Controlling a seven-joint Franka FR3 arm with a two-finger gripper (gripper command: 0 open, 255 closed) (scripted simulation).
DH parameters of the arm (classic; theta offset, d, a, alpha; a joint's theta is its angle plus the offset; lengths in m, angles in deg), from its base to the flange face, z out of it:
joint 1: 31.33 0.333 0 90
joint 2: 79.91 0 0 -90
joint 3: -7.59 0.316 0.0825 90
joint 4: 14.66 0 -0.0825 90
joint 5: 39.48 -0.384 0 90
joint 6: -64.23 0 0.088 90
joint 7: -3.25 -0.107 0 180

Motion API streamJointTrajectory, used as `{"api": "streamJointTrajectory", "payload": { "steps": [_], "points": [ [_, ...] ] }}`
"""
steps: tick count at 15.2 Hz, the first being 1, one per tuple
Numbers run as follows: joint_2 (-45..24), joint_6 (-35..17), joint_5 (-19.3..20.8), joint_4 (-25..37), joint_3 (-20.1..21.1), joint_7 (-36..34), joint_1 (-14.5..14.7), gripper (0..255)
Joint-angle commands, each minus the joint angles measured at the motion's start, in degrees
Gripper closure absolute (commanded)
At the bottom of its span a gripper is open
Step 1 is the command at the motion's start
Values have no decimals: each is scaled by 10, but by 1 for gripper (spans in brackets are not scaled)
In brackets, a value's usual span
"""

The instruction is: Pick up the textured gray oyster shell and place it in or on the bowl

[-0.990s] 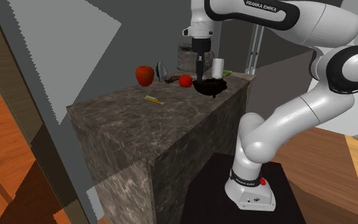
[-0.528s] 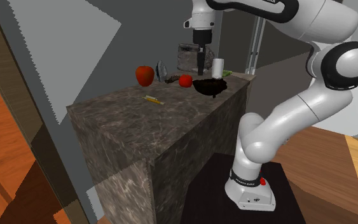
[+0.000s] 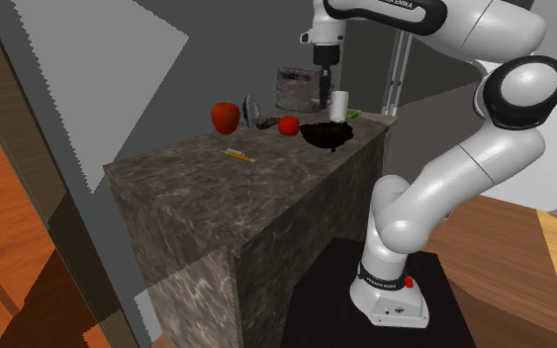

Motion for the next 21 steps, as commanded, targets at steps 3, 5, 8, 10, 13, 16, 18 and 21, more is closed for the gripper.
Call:
{"api": "streamJointTrajectory", "payload": {
  "steps": [3,5,8,10,13,16,18,21],
  "points": [
    [-22,-13,28,27,-58,58,2,255],
    [-39,-19,38,48,-88,87,6,255],
    [-26,-38,43,15,-90,81,2,255],
    [-18,-51,47,-6,-91,78,0,255],
    [-6,-71,52,-36,-94,74,-4,255],
    [4,-90,57,-66,-98,69,-7,255],
    [9,-99,60,-79,-100,67,-9,255],
    [9,-99,60,-79,-100,67,-9,255]
  ]
}}
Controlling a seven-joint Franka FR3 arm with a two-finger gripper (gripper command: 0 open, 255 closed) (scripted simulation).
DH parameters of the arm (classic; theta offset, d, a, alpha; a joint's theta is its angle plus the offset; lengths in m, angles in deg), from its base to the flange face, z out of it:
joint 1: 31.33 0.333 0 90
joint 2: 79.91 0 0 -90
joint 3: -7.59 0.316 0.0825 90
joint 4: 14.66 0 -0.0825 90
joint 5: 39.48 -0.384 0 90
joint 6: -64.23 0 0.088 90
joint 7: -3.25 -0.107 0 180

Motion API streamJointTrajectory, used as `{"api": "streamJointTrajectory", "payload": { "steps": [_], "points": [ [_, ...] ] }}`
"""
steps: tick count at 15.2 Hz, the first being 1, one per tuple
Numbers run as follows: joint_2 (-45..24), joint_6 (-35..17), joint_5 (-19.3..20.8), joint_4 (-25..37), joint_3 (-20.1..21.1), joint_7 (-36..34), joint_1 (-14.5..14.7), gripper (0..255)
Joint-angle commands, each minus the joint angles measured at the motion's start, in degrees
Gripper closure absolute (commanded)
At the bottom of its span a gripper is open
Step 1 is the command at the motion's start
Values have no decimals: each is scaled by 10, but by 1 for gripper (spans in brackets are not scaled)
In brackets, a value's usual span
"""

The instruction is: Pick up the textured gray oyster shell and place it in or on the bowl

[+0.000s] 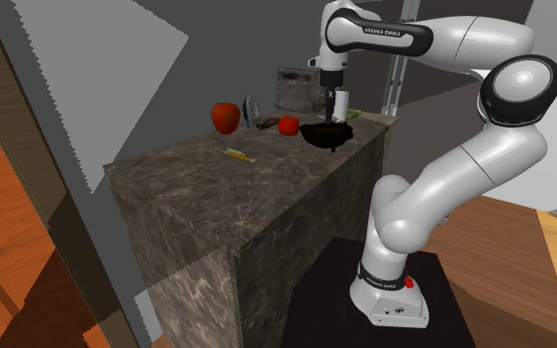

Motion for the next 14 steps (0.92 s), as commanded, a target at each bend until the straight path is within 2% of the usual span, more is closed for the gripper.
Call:
{"api": "streamJointTrajectory", "payload": {
  "steps": [1,4,5,10,14],
  "points": [
    [0,-1,0,-1,0,0,0,255],
    [0,0,0,-1,0,0,0,255],
    [0,0,0,-1,0,0,0,0],
    [0,0,0,-1,0,0,0,0],
    [-33,61,-17,93,12,12,11,0]
  ]
}}
